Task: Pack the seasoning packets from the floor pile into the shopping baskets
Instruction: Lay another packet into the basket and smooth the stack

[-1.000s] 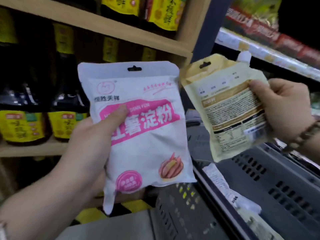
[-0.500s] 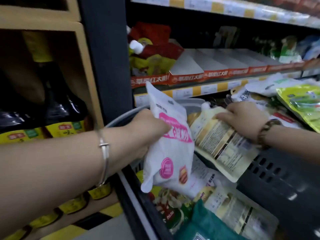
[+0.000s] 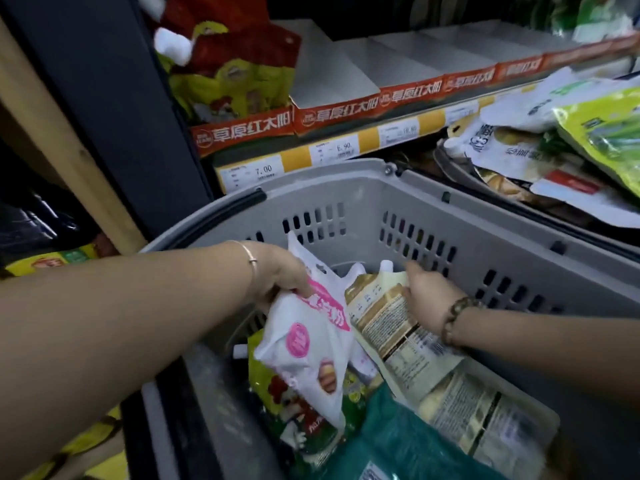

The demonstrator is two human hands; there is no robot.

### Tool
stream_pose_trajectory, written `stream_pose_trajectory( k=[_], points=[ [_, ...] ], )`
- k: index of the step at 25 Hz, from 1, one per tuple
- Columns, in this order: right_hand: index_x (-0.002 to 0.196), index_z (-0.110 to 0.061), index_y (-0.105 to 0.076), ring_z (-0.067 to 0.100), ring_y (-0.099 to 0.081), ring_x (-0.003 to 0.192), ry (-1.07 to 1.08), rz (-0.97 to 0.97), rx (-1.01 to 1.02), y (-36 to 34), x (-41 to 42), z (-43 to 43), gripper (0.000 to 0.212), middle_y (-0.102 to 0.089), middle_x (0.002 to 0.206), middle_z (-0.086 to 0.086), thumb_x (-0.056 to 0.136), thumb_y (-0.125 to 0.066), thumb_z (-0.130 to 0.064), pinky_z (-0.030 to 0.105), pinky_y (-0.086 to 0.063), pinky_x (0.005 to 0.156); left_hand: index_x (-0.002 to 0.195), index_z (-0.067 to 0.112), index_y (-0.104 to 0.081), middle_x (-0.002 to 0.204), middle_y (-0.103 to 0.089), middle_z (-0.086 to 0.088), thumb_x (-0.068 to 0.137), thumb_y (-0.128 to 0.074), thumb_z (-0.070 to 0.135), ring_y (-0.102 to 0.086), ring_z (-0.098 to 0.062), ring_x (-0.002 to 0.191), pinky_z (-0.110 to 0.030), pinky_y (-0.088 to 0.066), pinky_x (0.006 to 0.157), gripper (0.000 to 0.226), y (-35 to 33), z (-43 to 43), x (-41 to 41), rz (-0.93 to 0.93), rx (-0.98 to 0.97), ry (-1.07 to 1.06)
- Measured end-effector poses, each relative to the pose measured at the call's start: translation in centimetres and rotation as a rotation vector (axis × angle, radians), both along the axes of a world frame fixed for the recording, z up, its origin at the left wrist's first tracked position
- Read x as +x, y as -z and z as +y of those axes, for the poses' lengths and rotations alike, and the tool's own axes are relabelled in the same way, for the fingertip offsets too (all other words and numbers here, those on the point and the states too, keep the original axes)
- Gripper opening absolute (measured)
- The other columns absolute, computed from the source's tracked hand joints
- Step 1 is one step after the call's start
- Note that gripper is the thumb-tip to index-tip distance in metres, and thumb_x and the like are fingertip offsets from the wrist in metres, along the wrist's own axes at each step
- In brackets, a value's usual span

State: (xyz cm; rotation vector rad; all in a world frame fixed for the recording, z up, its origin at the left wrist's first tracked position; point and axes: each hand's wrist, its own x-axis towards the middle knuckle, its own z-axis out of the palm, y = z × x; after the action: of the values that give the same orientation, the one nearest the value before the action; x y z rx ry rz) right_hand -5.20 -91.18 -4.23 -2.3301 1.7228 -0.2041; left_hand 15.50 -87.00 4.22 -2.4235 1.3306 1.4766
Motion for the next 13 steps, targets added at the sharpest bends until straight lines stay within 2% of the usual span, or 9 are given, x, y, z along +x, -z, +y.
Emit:
stream_pose_trajectory(
  k=[2,4,6,7,9,10,11,12,13],
  points=[
    [0.113,-0.011,-0.044,0.023,-0.058,0.079,-0.073,0.038,0.022,-0.2,0.3,-0.3,0.022,-0.060,0.104,0.012,0.093,-0.037,-0.017,0.027,-0.042,0.062,0.128,0.002,-0.046,0.119,-0.062,-0.018,0.097,-0.052,0.020,-0.061,-0.034,0.108,-0.045,-0.053,0.085,0.037,0.6,0.4,1.7,-0.085,0.128,0.048],
    [0.120,-0.011,-0.044,0.022,-0.056,0.090,-0.171,0.109,-0.020,-0.7,0.4,-0.2,0.030,-0.048,0.124,0.011,0.093,-0.038,-0.024,0.029,-0.047,0.072,0.129,0.002,-0.044,0.118,-0.062,-0.019,0.097,-0.052,0.026,-0.064,-0.033,0.102,-0.037,-0.058,0.069,0.041,0.9,0.8,2.7,-0.170,0.237,0.102],
    [0.136,-0.015,-0.032,0.025,-0.046,0.117,-0.310,0.242,-0.087,-1.0,0.5,0.0,0.051,-0.030,0.143,0.010,0.089,-0.044,-0.031,0.034,-0.043,0.095,0.123,0.004,-0.051,0.113,-0.064,-0.014,0.094,-0.056,0.032,-0.066,-0.023,0.085,-0.022,-0.054,0.054,0.041,0.9,0.7,2.8,-0.338,0.263,0.348],
    [0.143,-0.020,-0.021,0.025,-0.032,0.132,-0.410,0.308,-0.098,-1.1,0.6,0.1,0.064,-0.019,0.150,0.008,0.086,-0.049,-0.035,0.038,-0.032,0.107,0.113,0.009,-0.056,0.104,-0.065,-0.008,0.091,-0.059,0.038,-0.061,-0.016,0.073,-0.019,-0.050,0.051,0.037,0.8,0.5,2.6,-0.528,0.199,0.572],
    [0.146,-0.032,-0.002,0.025,-0.005,0.143,-0.627,0.451,0.011,-1.1,0.8,0.3,0.092,0.002,0.156,0.004,0.077,-0.061,-0.046,0.043,-0.010,0.115,0.088,0.018,-0.058,0.081,-0.058,0.003,0.084,-0.064,0.045,-0.048,-0.010,0.061,-0.023,-0.045,0.054,0.028,0.3,0.1,1.7,-0.879,-0.105,0.969],
    [0.146,-0.035,0.007,0.026,0.005,0.143,-0.691,0.539,0.103,-1.0,0.7,0.3,0.105,0.013,0.156,0.004,0.072,-0.067,-0.052,0.044,-0.005,0.115,0.088,0.019,-0.057,0.080,-0.055,0.003,0.081,-0.066,0.046,-0.049,-0.011,0.064,-0.026,-0.047,0.057,0.030,0.4,-0.1,1.4,-0.934,-0.244,1.085],
    [0.145,-0.035,0.014,0.027,0.014,0.142,-0.725,0.618,0.178,-0.6,0.5,0.3,0.116,0.022,0.154,0.005,0.068,-0.070,-0.056,0.045,-0.001,0.115,0.099,0.019,-0.055,0.092,-0.056,0.002,0.078,-0.069,0.048,-0.054,-0.014,0.075,-0.029,-0.050,0.065,0.039,1.0,-0.5,1.3,-0.910,-0.315,1.168],
    [0.144,-0.035,0.018,0.028,0.020,0.141,-0.742,0.680,0.219,0.1,0.2,0.4,0.122,0.029,0.151,0.006,0.066,-0.072,-0.058,0.046,0.004,0.114,0.119,0.020,-0.048,0.115,-0.054,-0.002,0.073,-0.071,0.053,-0.056,-0.022,0.096,-0.037,-0.052,0.078,0.061,1.8,-0.8,1.3,-0.867,-0.278,1.220],
    [0.143,-0.034,0.021,0.028,0.026,0.139,-0.745,0.711,0.241,0.8,-0.1,0.5,0.126,0.035,0.148,0.006,0.064,-0.074,-0.058,0.046,0.008,0.113,0.139,0.026,-0.031,0.142,-0.038,-0.006,0.068,-0.073,0.059,-0.045,-0.031,0.122,-0.048,-0.046,0.095,0.089,2.6,-1.1,1.4,-0.811,-0.158,1.237]
  ],
)
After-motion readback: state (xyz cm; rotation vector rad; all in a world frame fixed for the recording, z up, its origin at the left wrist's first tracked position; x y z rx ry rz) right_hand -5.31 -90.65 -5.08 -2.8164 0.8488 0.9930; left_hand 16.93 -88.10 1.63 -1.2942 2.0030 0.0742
